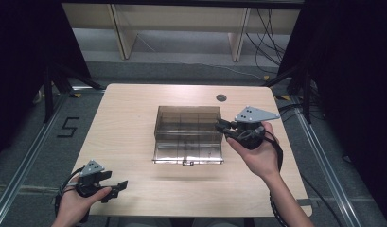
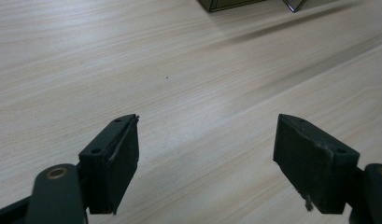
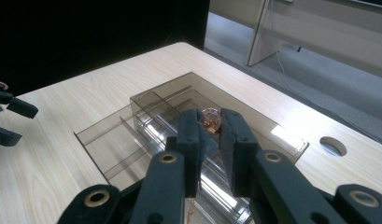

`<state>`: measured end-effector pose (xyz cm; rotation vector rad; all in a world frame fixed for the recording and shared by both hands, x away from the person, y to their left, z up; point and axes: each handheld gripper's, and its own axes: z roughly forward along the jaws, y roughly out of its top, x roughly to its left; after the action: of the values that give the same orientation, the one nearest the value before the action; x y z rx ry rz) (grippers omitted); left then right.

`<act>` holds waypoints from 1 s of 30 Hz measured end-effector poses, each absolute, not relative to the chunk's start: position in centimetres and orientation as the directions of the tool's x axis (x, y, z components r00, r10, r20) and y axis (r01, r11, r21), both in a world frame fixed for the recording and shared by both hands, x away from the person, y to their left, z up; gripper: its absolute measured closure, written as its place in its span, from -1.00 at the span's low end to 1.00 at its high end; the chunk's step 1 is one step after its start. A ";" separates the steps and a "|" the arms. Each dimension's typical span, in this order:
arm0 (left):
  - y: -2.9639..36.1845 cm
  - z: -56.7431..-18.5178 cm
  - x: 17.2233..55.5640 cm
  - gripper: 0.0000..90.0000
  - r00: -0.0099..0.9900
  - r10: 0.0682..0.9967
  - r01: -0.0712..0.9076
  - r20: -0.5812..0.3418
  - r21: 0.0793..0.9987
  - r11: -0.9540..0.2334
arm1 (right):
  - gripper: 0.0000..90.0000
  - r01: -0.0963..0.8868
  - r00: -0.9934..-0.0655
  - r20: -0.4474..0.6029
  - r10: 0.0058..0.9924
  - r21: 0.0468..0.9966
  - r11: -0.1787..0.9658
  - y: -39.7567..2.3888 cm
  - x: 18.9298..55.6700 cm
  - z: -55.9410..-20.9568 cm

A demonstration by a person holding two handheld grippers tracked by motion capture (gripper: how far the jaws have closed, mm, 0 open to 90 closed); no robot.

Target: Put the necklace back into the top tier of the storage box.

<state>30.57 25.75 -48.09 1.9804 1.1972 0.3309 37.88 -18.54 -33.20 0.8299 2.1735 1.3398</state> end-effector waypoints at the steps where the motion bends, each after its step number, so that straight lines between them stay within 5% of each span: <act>1: 25.7 -48.1 30.5 -0.50 0.514 0.840 0.639 -0.173 0.731 -0.240 | 0.76 0.255 -0.716 -0.064 0.695 0.903 0.346 -18.5 37.9 -33.2; 30: 25.7 -48.1 30.6 -0.50 0.522 0.837 0.633 -0.166 0.733 -0.250 | 0.76 0.349 -0.725 -0.018 0.689 0.852 0.390 -18.5 38.1 -34.1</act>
<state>30.56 25.74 -48.07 1.9809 1.1970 0.3302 38.08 -18.49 -34.08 0.8989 2.2839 1.2670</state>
